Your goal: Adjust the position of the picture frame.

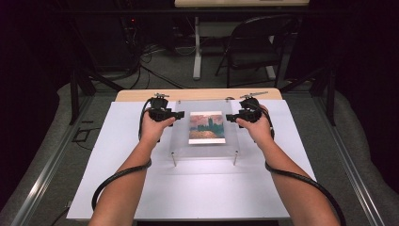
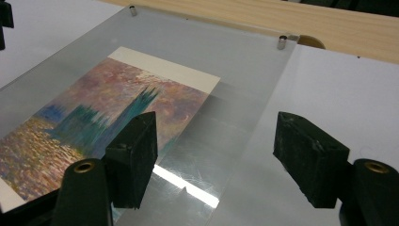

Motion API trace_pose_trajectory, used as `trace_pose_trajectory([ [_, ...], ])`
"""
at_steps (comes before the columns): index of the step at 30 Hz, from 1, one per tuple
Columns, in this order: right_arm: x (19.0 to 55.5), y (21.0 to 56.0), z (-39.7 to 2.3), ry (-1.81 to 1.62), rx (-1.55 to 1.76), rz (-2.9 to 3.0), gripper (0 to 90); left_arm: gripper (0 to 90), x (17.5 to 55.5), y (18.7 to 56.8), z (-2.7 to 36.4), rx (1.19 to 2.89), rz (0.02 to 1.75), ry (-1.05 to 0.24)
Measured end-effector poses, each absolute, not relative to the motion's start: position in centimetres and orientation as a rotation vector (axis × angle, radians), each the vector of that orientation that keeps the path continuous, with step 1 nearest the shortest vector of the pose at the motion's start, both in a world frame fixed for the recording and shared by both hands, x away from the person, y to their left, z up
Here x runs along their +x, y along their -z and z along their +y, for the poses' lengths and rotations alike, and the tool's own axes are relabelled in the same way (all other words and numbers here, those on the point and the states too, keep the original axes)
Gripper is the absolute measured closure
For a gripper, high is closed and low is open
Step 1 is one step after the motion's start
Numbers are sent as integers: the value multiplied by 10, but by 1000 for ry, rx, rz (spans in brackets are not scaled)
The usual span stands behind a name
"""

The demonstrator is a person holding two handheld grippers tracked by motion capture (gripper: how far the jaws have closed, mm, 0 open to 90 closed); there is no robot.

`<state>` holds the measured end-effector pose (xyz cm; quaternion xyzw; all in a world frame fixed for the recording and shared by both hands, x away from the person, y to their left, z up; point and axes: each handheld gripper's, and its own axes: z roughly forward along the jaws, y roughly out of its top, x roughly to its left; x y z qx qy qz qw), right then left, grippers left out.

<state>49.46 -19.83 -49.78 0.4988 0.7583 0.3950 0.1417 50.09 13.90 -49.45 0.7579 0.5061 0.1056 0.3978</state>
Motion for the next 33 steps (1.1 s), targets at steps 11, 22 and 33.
trace_pose_trajectory([
  [11,498,516,-199,-1120,1500,2202,302,331,504,515,142,1905,1335,-242],
  [22,499,527,-199,-1135,1549,2211,301,328,503,528,147,1893,1369,-207],
  [33,499,531,-196,-1171,1575,2227,298,324,502,532,144,1886,1365,-153],
])
